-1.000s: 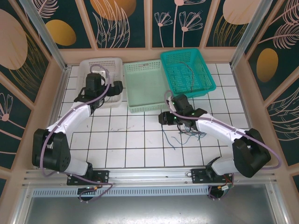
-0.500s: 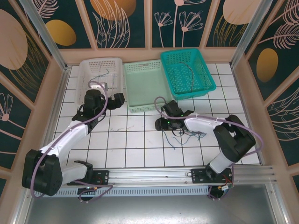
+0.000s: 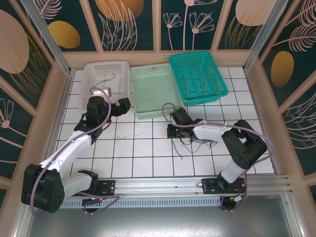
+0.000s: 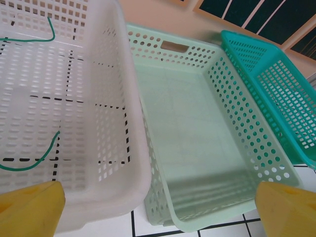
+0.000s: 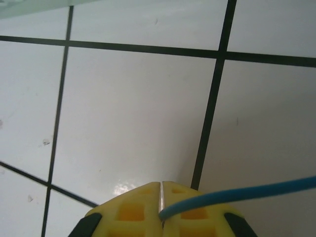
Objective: Untangle the cables
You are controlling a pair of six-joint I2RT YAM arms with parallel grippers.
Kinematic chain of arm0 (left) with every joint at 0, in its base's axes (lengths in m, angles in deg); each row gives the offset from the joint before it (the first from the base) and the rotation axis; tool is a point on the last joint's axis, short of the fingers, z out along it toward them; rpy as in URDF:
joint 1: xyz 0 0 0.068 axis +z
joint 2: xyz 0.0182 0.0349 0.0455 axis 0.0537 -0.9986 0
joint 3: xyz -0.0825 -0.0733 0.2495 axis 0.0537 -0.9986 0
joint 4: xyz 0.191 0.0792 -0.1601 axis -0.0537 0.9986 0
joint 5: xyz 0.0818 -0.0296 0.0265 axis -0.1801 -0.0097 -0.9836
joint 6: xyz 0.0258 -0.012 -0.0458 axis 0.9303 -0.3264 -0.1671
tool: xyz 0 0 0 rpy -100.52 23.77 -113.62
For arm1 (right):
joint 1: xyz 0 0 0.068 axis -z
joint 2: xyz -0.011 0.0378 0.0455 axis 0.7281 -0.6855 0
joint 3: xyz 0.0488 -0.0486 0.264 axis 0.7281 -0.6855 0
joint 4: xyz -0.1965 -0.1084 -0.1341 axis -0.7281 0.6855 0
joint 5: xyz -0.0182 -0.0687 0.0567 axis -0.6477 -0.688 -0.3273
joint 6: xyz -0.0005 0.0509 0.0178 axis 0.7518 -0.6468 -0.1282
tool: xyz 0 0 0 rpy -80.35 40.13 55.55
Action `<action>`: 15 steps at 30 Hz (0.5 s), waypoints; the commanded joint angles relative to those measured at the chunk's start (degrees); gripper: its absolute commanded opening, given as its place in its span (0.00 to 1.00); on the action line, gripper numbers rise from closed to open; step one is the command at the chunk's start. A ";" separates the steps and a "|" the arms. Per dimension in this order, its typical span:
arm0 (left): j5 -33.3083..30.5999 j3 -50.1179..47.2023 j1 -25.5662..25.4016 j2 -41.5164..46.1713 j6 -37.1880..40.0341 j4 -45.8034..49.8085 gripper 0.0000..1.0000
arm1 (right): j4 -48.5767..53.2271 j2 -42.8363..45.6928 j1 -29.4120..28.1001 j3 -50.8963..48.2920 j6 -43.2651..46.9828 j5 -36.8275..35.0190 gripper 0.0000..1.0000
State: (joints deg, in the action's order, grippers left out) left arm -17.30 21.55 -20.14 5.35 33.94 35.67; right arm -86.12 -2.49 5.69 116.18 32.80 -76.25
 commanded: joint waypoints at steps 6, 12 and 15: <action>3.34 0.06 -0.35 0.26 -2.45 -3.00 0.99 | -1.44 10.95 -1.82 -2.23 3.10 1.07 0.00; 15.17 0.62 -1.61 -3.30 -5.13 -10.43 0.99 | -5.83 18.12 -5.54 -1.43 13.29 8.49 0.00; 24.22 2.35 -1.88 -7.17 -7.61 -14.86 0.98 | -7.27 20.35 -5.55 -1.25 17.43 13.20 0.00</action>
State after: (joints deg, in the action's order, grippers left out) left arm -3.67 21.81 -21.54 0.70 29.53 27.60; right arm -89.95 15.58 0.20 114.51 43.68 -69.14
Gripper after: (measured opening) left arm 0.980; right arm 0.050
